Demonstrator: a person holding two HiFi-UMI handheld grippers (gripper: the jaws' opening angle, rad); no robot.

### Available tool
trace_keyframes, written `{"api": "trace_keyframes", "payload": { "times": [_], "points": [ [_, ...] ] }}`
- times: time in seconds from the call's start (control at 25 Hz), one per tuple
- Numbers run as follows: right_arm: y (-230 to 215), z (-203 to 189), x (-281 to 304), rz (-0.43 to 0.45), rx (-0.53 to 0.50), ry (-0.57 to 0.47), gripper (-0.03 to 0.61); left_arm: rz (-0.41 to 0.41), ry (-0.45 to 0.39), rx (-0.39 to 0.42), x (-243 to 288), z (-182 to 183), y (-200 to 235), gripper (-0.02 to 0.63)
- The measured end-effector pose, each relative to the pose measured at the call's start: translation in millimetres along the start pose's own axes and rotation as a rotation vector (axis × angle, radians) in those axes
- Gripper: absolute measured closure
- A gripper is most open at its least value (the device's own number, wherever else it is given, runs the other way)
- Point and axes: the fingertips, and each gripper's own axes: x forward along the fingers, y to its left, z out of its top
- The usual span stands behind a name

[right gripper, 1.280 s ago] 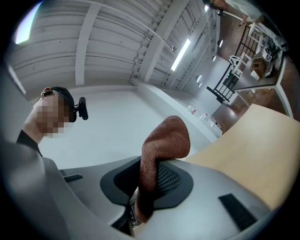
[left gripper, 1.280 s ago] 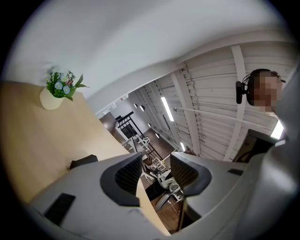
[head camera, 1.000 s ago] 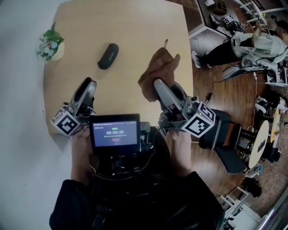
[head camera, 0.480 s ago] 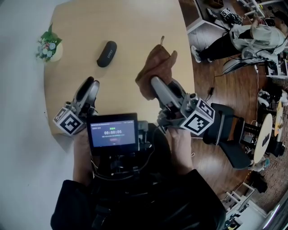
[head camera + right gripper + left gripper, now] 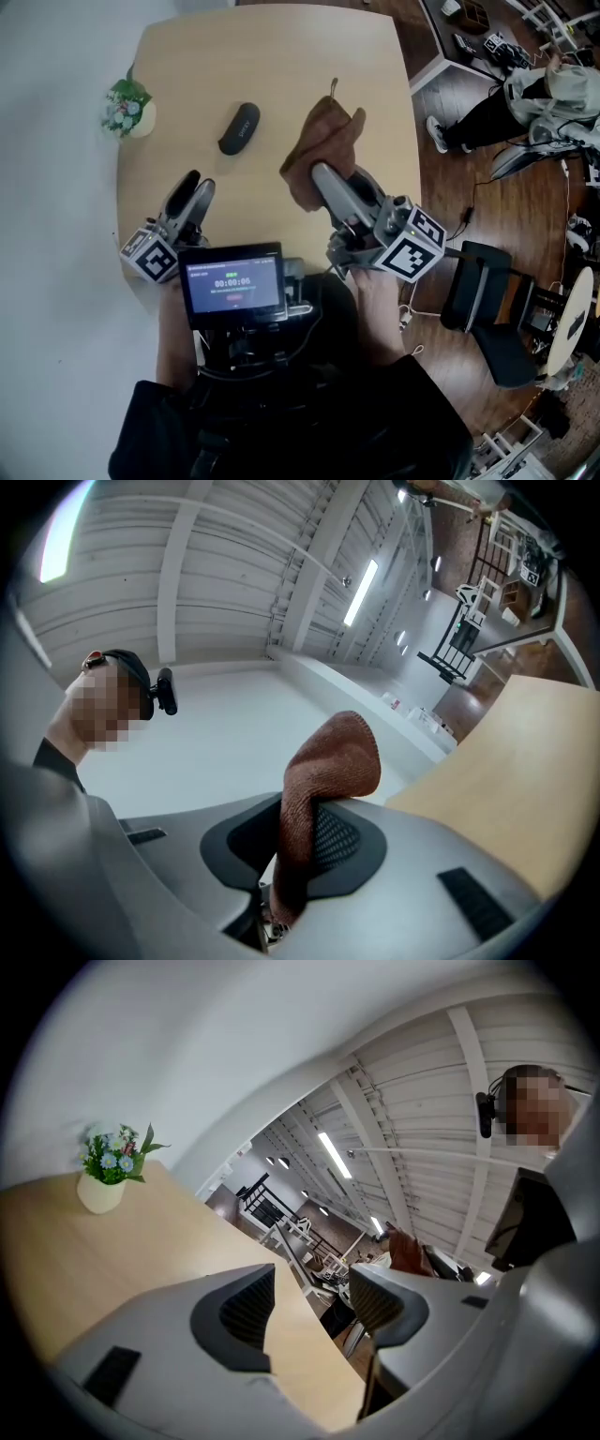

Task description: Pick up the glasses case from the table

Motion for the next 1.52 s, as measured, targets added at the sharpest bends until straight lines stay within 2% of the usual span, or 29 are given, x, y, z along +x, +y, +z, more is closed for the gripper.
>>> {"api": "trace_keyframes", "payload": {
  "times": [0.2, 0.4, 0.56, 0.72, 0.8, 1.0, 1.16, 1.24, 1.32, 1.52],
  "points": [
    [-16.2, 8.3, -7.1, 0.035, 0.047, -0.027, 0.518, 0.024, 0.057, 0.038, 14.8, -6.1, -2.7, 0.356],
    [-43.7, 0.2, -3.1, 0.062, 0.102, -0.025, 0.517, 0.079, 0.109, 0.131, 29.1, -8.8, 6.9, 0.309],
    [-40.7, 1.9, -0.1, 0.070, 0.075, -0.019, 0.517, 0.080, 0.141, 0.237, 43.3, -6.7, 24.4, 0.266],
    [-33.6, 12.2, -8.7, 0.032, 0.027, -0.041, 0.517, 0.077, 0.225, 0.328, 74.2, -13.1, 53.5, 0.213],
    [-31.2, 19.8, -14.4, 0.002, 0.017, -0.062, 0.517, 0.077, 0.283, 0.350, 94.1, -20.9, 67.1, 0.213],
    [-12.7, 21.3, -20.8, -0.051, -0.006, -0.072, 0.491, 0.077, 0.453, 0.441, 135.3, -53.7, 103.7, 0.190],
    [-0.4, 16.9, -27.9, -0.102, -0.039, -0.082, 0.491, 0.094, 0.549, 0.502, 160.3, -79.9, 143.4, 0.146],
    [1.9, 10.9, -28.3, -0.129, -0.050, -0.085, 0.491, 0.115, 0.598, 0.523, 167.5, -91.8, 170.2, 0.144],
    [2.0, 5.7, -32.1, -0.159, -0.057, -0.088, 0.491, 0.126, 0.631, 0.541, 173.4, -103.4, 189.0, 0.144],
    [4.4, 2.4, -43.4, -0.190, -0.059, -0.095, 0.491, 0.135, 0.689, 0.602, 188.8, -123.7, 202.1, 0.144]
  ]
}}
